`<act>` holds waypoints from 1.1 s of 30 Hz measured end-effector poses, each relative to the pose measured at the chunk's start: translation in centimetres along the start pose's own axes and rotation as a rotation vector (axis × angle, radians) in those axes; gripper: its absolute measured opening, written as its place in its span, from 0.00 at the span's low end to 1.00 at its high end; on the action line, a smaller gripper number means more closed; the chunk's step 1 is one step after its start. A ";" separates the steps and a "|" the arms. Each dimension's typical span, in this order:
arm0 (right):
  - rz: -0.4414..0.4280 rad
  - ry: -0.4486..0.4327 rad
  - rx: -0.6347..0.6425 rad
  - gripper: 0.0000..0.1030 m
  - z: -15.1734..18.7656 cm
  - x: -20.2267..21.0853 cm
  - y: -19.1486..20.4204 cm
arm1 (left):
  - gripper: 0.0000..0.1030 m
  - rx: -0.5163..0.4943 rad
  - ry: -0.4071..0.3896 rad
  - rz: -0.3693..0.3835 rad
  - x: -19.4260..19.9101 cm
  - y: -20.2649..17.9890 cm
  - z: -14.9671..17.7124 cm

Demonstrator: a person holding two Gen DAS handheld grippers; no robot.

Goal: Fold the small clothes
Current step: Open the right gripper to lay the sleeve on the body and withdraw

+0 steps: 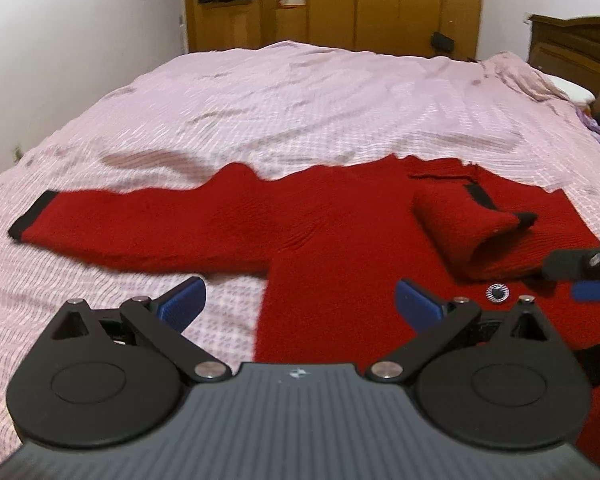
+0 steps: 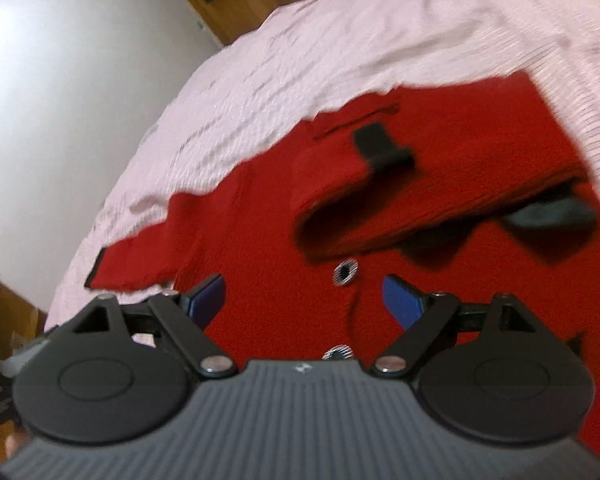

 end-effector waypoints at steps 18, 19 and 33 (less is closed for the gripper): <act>0.273 -0.127 0.001 0.84 -5.1 -3.8 -11.5 | 1.00 -0.295 0.043 0.106 -9.2 -12.8 -3.1; 0.272 -0.126 0.007 0.84 -5.4 -4.1 -11.7 | 1.00 -0.306 0.049 0.114 -10.0 -13.4 -3.2; 0.242 -0.101 0.050 0.84 -4.4 -7.6 -12.7 | 0.69 -0.171 0.033 0.046 -15.6 -11.1 -4.9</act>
Point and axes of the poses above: each gripper's, at about its wrist camera, not at the fingertips, and x roughly against the way its jaws point, y to its left, z to its underside, the point moved 4 cm from there along -x, roughly the way its jaws point, and after that the axes turned 11 degrees about z, right-handed, at the moved point
